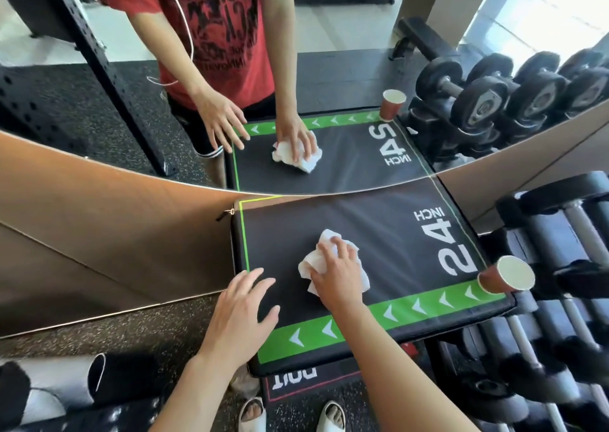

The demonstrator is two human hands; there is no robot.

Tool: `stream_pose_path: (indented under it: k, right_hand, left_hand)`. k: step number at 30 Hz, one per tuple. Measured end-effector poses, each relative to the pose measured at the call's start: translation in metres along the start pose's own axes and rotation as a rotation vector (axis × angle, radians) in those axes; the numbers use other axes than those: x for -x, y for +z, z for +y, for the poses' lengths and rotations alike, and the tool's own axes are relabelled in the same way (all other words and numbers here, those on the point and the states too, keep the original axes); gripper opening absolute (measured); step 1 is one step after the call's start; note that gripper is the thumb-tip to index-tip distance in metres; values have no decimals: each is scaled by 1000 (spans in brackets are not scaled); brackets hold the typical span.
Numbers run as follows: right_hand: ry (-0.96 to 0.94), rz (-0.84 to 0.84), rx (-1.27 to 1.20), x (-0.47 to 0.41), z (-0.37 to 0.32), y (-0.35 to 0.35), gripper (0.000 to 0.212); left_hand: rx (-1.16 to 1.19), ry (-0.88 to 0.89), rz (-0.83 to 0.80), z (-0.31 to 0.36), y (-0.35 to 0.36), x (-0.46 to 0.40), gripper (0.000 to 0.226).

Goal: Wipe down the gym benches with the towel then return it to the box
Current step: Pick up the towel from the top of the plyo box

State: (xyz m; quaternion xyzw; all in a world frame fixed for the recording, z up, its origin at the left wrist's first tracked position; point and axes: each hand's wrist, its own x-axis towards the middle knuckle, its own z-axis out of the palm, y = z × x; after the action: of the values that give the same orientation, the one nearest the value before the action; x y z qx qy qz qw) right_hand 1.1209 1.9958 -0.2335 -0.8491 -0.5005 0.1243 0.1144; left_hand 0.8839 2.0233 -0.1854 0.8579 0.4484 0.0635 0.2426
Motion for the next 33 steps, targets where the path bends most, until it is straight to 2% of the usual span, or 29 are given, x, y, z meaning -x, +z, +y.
stream_pose_path:
  k: [4,8,11,16,20,26,33]
  right_hand:
    - [-156,2,-93,26,17,-9,53]
    - [-266,-11,-146,60,40,-18,59]
    - [-275,-55,-191,81,53,-24,65]
    - [-202,35,-260,87,56,-31,76]
    - [-116,-70,-146,79,47,-22,86]
    - [-176,77,-29,80,45,1,68]
    - [-267,126,-29,77,55,7,49]
  left_hand:
    - [-15,37,-25,22,10,-6,55]
    - [-30,72,-61,43,20,-11,55]
    - [-22,91,-67,55,23,-12,54]
    - [-58,95,-53,63,21,-7,53]
    - [-72,75,-35,64,17,-1,52]
    - [-87,38,-39,63,18,10,52]
    - [-113,19,-40,68,22,13,52]
